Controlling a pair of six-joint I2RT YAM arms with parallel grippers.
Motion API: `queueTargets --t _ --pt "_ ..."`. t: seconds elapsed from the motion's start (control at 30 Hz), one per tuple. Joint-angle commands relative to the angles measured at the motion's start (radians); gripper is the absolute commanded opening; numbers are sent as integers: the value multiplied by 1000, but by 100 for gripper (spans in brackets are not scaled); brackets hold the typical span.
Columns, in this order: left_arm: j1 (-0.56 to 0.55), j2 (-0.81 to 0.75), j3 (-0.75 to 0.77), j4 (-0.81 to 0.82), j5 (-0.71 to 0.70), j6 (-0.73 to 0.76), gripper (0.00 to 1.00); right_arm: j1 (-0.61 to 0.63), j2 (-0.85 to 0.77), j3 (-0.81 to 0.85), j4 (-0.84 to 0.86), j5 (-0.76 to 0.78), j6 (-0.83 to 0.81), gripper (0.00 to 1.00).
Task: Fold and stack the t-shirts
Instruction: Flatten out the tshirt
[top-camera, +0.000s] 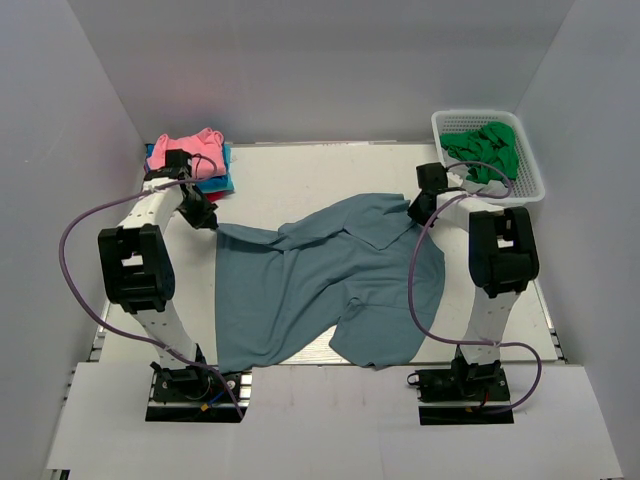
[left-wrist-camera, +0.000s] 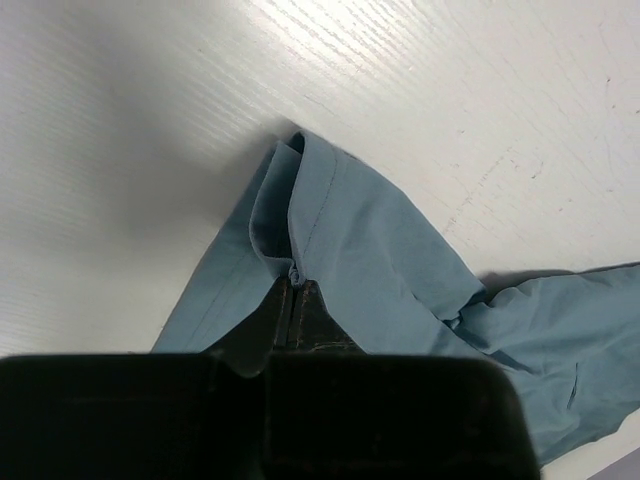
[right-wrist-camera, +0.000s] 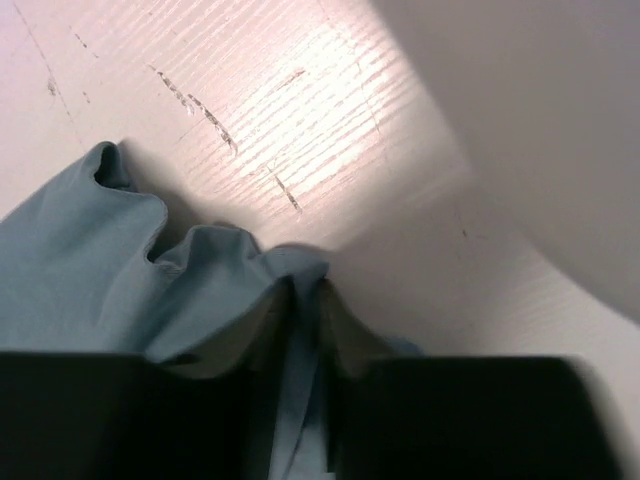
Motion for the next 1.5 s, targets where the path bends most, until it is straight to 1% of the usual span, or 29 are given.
queueTargets --t 0.0,0.07,0.1,0.27,0.37,0.4,0.43,0.47,0.6,0.8,0.83,0.87,0.97,1.07,1.13,1.17,1.23,1.27,1.4,1.47 --pt "4 -32 51 -4 19 19 0 3 29 37 27 37 1 12" --pt "4 -32 63 -4 30 28 0 3 29 59 22 68 -8 7" --pt "4 -32 63 -4 44 28 0 1 21 62 19 79 -20 0" --pt "4 -13 110 -18 87 49 0 23 -40 56 12 135 -86 0" --pt "4 -24 137 -29 101 59 0 39 -102 51 -39 180 -94 0" --pt "4 -24 137 -29 101 69 0 43 -117 48 -95 191 -99 0" --pt "4 -39 137 -38 101 69 0 50 -169 40 -111 197 -97 0" --pt "4 -53 137 -38 101 69 0 53 -186 33 -123 205 -96 0" --pt "4 -82 115 -47 120 78 0 69 -319 -59 -200 215 -59 0" --pt "-6 -138 95 -58 111 79 0 90 -458 -75 -323 221 -34 0" --pt "-6 -151 95 -58 111 69 0 93 -464 -40 -341 226 -30 0" --pt "-6 -162 95 -46 111 69 0 96 -477 -21 -403 228 -28 0" --pt "-6 -171 95 -46 111 59 0 104 -487 69 -505 235 1 0" --pt "-15 -162 106 -36 120 48 0 107 -484 137 -553 226 13 0" --pt "-15 -140 126 -9 121 37 0 107 -475 178 -559 232 7 0" --pt "-15 -129 137 -9 121 37 0 104 -472 235 -567 244 7 0" --pt "-15 -98 182 2 121 25 0 104 -450 270 -565 267 -14 0" --pt "-15 -64 201 12 121 13 0 99 -436 331 -561 283 -20 0" --pt "-15 28 297 72 163 -9 0 99 -358 425 -518 284 -66 0" --pt "-15 71 331 112 173 -20 0 98 -286 473 -484 281 -86 0"
